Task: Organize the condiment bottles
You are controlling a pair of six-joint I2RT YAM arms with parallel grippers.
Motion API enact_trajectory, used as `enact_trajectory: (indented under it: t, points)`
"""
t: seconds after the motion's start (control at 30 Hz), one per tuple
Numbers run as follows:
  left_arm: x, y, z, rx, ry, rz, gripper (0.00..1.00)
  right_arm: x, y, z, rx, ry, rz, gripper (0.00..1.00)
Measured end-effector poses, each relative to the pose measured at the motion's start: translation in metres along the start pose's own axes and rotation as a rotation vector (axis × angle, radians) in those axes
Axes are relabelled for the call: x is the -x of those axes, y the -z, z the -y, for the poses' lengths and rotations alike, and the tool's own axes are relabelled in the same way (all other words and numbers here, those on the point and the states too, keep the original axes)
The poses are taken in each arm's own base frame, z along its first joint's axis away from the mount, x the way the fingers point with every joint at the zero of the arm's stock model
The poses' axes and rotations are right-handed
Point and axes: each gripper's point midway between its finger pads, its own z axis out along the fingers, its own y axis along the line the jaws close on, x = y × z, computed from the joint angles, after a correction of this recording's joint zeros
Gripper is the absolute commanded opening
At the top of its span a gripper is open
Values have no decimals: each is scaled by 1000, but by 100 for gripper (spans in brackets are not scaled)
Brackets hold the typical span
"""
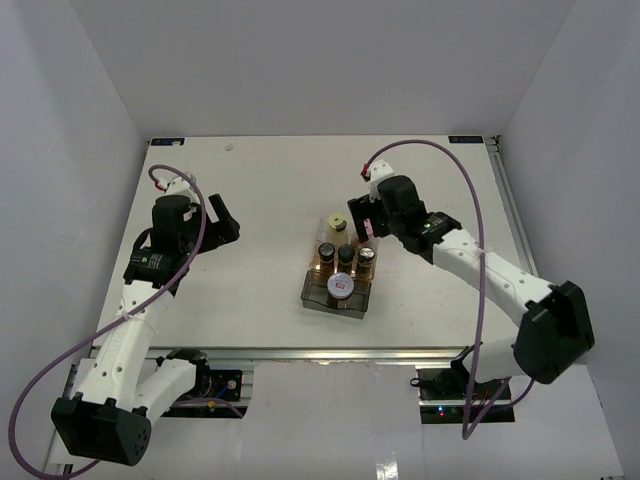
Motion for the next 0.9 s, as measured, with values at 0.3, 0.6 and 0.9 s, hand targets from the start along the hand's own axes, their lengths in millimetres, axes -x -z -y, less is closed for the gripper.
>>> enact_trajectory:
  t: [0.3, 0.6, 0.9]
  points:
    - [8, 22, 65, -344, -28, -68, 98, 61, 106, 13, 16, -151, 219, 90]
    - [39, 67, 105, -551, -53, 9, 98, 55, 169, 11, 88, -203, 295, 90]
    - [44, 90, 113, -619, -66, 47, 98, 51, 186, 10, 118, -200, 320, 90]
